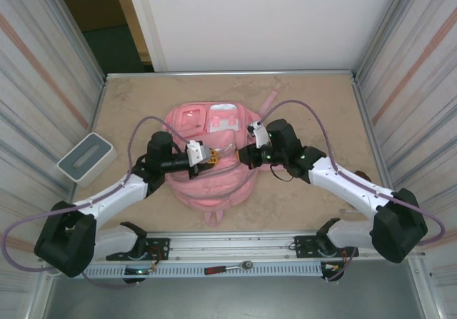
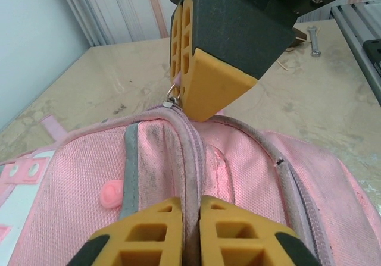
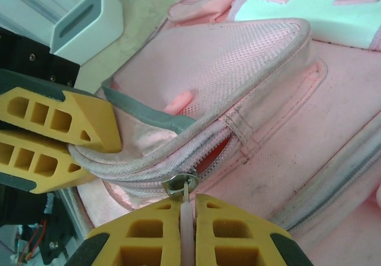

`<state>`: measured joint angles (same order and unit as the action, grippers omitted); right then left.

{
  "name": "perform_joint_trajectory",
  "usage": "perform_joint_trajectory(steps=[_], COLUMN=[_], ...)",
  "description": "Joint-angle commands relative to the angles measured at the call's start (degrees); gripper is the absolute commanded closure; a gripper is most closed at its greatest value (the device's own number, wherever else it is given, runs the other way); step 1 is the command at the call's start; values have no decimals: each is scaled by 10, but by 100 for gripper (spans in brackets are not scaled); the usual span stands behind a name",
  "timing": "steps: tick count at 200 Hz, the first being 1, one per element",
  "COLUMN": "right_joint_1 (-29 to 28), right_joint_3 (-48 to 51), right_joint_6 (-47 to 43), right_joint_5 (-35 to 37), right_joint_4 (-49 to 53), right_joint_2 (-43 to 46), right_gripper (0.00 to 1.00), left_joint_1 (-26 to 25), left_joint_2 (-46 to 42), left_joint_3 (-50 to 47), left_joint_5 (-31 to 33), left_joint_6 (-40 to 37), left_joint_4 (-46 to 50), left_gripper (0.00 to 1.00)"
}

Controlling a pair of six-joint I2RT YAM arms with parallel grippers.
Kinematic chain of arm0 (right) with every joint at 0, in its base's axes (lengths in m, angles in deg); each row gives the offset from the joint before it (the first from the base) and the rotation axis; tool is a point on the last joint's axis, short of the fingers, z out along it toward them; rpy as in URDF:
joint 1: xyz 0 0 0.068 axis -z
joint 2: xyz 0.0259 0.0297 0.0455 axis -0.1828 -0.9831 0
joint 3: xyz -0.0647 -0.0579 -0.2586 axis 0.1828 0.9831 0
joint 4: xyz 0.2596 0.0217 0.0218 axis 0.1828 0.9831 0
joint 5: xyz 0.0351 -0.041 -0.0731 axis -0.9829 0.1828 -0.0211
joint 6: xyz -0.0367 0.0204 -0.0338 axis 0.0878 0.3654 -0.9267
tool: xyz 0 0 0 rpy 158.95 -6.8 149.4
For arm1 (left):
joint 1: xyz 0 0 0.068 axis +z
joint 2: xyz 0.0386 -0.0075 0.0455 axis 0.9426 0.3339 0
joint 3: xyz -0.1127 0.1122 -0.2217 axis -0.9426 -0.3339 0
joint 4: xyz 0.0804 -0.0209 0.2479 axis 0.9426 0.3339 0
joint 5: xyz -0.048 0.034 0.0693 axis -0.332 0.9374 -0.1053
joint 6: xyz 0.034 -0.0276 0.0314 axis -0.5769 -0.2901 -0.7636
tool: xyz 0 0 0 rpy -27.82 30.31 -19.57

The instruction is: Pack the student bag

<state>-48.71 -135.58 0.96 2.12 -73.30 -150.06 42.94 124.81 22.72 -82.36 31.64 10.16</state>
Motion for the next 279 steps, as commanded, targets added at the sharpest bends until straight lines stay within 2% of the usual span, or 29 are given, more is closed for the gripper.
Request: perform_joint_trajectory(steps=[1, 14, 28, 47, 75, 85, 94, 119, 127, 140, 167, 183, 225, 252, 279], right_joint_1=[24, 19, 15, 8, -7, -14, -18, -13, -4, 24, 77, 91, 105, 107, 115], right_joint_3=[-22, -21, -19, -19, -23, -24, -23, -19, -16, -11, -22, -36, -94, -86, -67], right_joint_6=[19, 22, 26, 30, 32, 32, 28, 0, -13, -28, -50, -50, -8, -11, -22], right_joint_5=[52, 51, 47, 45, 40, 38, 36, 48, 45, 14, -48, -50, -23, -23, -13], right_joint_4=[-1, -7, -14, -22, -30, -32, -31, -3, 9, 25, 50, 48, 65, 72, 91], right_joint_2=[-3, -2, 2, 6, 12, 15, 18, 23, 23, 15, -24, -46, -124, -115, -59], right_gripper=[100, 100, 100, 100, 100, 100, 100, 100, 100, 100, 100, 100, 100, 95, 79], left_joint_1=[18, 5, -29, -66, -99, -105, -107, -106, -103, -89, -46, -25, -18, -18, -19], left_joint_2=[7, 11, 11, 22, 59, 71, 82, 91, 85, 66, 25, 16, 44, 71, 94], left_joint_3=[27, 42, 53, 74, 117, 127, 136, 142, 136, 119, 71, 55, 68, 84, 97], left_joint_5=[-4, 20, 69, 114, 169, 182, 182, 176, 162, 107, -43, -93, -122, -123, -136], left_joint_6=[14, 2, -32, -64, -86, -88, -87, -84, -86, -85, -68, -50, -43, -43, -41], left_joint_4=[8, 37, 65, 101, 145, 149, 152, 153, 150, 134, 75, 45, 44, 42, 32], left_gripper=[70, 57, 49, 43, 42, 44, 50, 79, 87, 93, 95, 95, 95, 95, 95])
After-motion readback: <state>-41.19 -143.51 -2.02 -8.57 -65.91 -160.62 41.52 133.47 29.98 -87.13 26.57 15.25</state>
